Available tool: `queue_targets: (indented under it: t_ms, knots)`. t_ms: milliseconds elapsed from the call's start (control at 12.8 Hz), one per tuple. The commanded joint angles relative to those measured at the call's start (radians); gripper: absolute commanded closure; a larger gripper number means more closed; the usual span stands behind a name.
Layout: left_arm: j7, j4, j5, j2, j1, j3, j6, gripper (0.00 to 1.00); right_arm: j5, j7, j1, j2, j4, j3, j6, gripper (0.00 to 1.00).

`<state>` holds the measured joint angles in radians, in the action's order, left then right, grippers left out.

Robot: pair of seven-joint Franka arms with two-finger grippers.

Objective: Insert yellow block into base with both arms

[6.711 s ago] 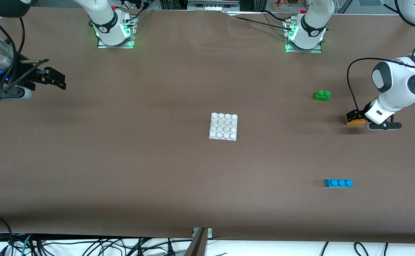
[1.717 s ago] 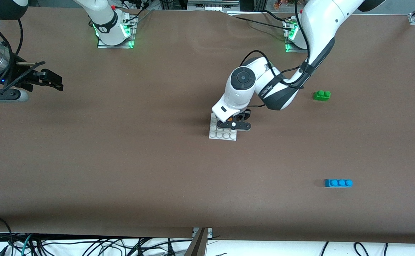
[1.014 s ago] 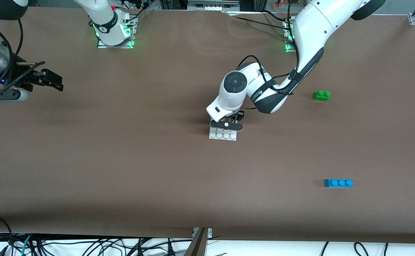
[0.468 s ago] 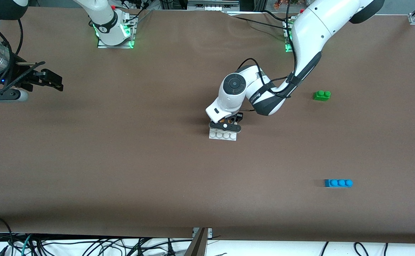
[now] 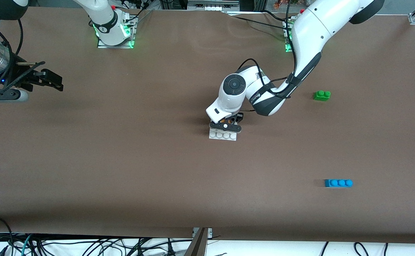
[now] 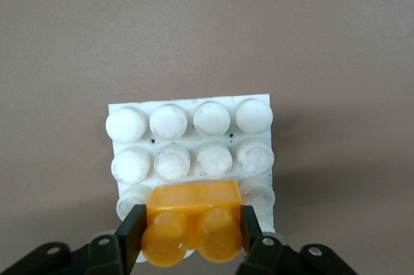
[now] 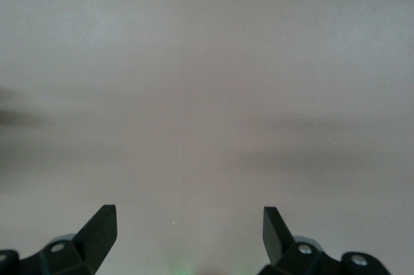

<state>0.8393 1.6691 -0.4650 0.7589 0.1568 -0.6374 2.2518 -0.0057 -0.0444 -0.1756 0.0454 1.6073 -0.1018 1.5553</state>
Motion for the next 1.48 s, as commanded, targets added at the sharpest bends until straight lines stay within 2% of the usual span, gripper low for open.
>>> queue_targets:
  t_ms: [0, 546, 936, 1014, 1092, 1171, 1405]
  knots:
    - [0.029, -0.017, -0.038, 0.022, 0.015, 0.004, 0.005, 0.69, 0.000, -0.008, 0.008, 0.008, -0.023, 0.007, -0.006, 0.00]
    - [0.030, -0.017, -0.040, 0.030, 0.017, 0.004, 0.006, 0.68, 0.000, -0.008, 0.008, 0.008, -0.024, 0.007, -0.006, 0.00]
    - [0.030, -0.017, -0.038, 0.030, 0.017, 0.005, 0.006, 0.56, 0.000, -0.008, 0.008, 0.008, -0.024, 0.007, -0.006, 0.00]
    - [0.030, -0.019, -0.038, 0.030, 0.017, 0.005, 0.006, 0.39, 0.000, -0.008, 0.007, 0.008, -0.024, 0.007, -0.006, 0.00]
    - [0.030, -0.017, -0.038, 0.030, 0.015, 0.005, 0.006, 0.13, 0.000, -0.008, 0.008, 0.008, -0.024, 0.007, -0.006, 0.00]
    - [0.030, -0.019, -0.038, 0.028, 0.015, 0.005, 0.006, 0.00, 0.000, -0.008, 0.008, 0.008, -0.024, 0.007, -0.006, 0.00]
    - [0.075, -0.020, -0.034, 0.022, 0.013, 0.004, 0.002, 0.00, 0.000, -0.008, 0.007, 0.008, -0.024, 0.007, -0.004, 0.00]
